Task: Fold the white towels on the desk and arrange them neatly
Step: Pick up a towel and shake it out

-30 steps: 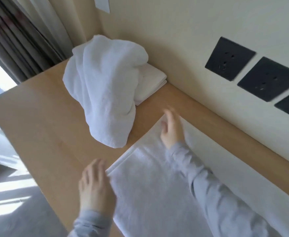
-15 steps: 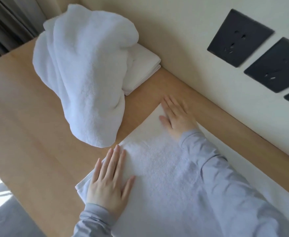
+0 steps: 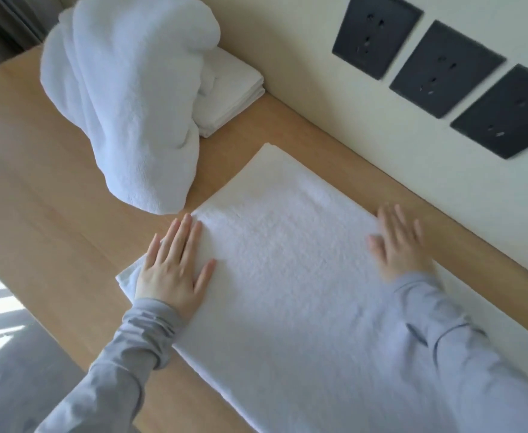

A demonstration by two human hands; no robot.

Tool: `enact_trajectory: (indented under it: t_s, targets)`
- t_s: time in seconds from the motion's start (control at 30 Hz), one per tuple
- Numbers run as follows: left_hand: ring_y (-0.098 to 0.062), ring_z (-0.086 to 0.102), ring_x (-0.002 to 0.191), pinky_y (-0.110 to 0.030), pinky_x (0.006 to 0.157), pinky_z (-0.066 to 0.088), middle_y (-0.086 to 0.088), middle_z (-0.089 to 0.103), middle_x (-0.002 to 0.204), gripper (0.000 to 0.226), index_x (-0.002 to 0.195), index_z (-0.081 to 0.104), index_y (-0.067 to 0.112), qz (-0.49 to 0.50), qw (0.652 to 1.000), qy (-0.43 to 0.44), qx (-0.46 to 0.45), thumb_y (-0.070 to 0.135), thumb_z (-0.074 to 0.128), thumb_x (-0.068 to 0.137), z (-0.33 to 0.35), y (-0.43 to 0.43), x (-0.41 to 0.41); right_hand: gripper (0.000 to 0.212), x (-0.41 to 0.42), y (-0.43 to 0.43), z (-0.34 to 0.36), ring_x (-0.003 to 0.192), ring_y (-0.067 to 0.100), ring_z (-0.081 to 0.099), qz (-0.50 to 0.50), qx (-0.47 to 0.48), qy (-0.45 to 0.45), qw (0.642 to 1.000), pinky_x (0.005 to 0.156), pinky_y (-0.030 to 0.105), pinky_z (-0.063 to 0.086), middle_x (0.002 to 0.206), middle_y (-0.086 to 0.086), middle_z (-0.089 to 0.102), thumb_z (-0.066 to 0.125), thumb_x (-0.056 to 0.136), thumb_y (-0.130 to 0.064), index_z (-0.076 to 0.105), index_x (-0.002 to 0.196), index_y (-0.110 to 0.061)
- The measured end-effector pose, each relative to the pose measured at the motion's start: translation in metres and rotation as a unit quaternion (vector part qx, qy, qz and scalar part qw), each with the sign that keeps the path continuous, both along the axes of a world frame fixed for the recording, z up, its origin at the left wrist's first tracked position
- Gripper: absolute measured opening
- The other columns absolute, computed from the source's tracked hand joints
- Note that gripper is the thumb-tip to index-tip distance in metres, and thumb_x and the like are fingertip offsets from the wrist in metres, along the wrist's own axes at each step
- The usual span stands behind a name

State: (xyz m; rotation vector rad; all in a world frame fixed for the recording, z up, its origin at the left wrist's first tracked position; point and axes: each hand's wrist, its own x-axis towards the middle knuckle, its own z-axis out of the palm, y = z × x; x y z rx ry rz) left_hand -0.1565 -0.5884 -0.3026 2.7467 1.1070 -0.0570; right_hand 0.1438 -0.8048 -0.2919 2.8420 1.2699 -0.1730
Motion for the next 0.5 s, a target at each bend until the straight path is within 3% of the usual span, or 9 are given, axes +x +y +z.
enact_trajectory:
  t_s: [0.07,0.1,0.2,0.3,0.4,0.5]
  targets:
    - [-0.013,-0.01,0.143,-0.035,0.118,-0.008,0.001,-0.004,0.158,0.077,0.15,0.0,0.017,0.012,1.0,0.011,0.002,0.058,-0.002,0.085,0.001,-0.004,0.001,0.078,0.006,-0.008,0.001,0.145,0.023,0.007,-0.042,-0.009,-0.004,0.999,0.118,0.045,0.001,0.156,0.011,0.013,0.0,0.085,-0.05,0.016,0.146,-0.005]
    - [-0.015,-0.011,0.144,-0.036,0.118,-0.01,-0.002,-0.005,0.158,0.075,0.15,0.001,0.014,0.024,1.0,0.008,0.001,0.055,0.0,0.087,0.003,-0.01,0.002,0.073,-0.005,-0.006,0.002,0.145,0.025,0.008,-0.045,0.01,-0.018,0.999,0.118,0.046,0.002,0.155,0.013,0.013,0.007,0.088,-0.047,0.017,0.146,-0.003]
    - [-0.027,0.005,0.144,-0.045,0.118,0.004,-0.012,0.009,0.156,0.062,0.147,0.016,0.003,0.048,0.997,-0.063,-0.026,0.038,0.026,0.096,0.015,-0.058,0.015,0.056,-0.073,0.005,0.007,0.138,0.039,0.026,-0.001,0.101,-0.029,0.994,0.112,0.057,0.02,0.147,0.024,0.031,0.034,0.09,-0.023,0.033,0.139,0.005]
    - [-0.028,0.015,0.142,-0.043,0.116,0.012,-0.012,0.02,0.152,0.06,0.144,0.027,0.001,0.003,0.995,-0.082,-0.049,0.036,0.018,0.095,0.019,-0.131,0.025,0.047,-0.169,0.001,-0.006,0.129,0.036,0.042,0.098,0.127,-0.011,0.987,0.108,0.057,0.029,0.138,0.019,0.047,0.035,0.088,-0.014,0.051,0.128,0.004]
    - [-0.023,0.01,0.143,-0.039,0.118,0.005,-0.007,0.014,0.154,0.077,0.146,0.02,0.004,-0.006,0.996,-0.039,-0.075,0.052,-0.005,0.092,0.012,-0.156,0.013,0.048,-0.201,-0.024,-0.011,0.134,0.024,0.039,0.16,0.085,0.026,0.983,0.108,0.047,0.027,0.142,0.01,0.045,0.039,0.09,-0.025,0.051,0.131,-0.004]
    - [-0.022,0.014,0.142,-0.039,0.117,0.005,-0.007,0.017,0.153,0.076,0.146,0.019,0.004,-0.015,0.998,-0.048,-0.039,0.055,0.002,0.092,0.004,-0.152,0.004,0.053,-0.145,-0.073,-0.009,0.138,0.024,0.032,0.145,0.072,0.036,0.986,0.11,0.049,0.028,0.147,0.008,0.037,0.034,0.093,-0.034,0.04,0.139,-0.008]
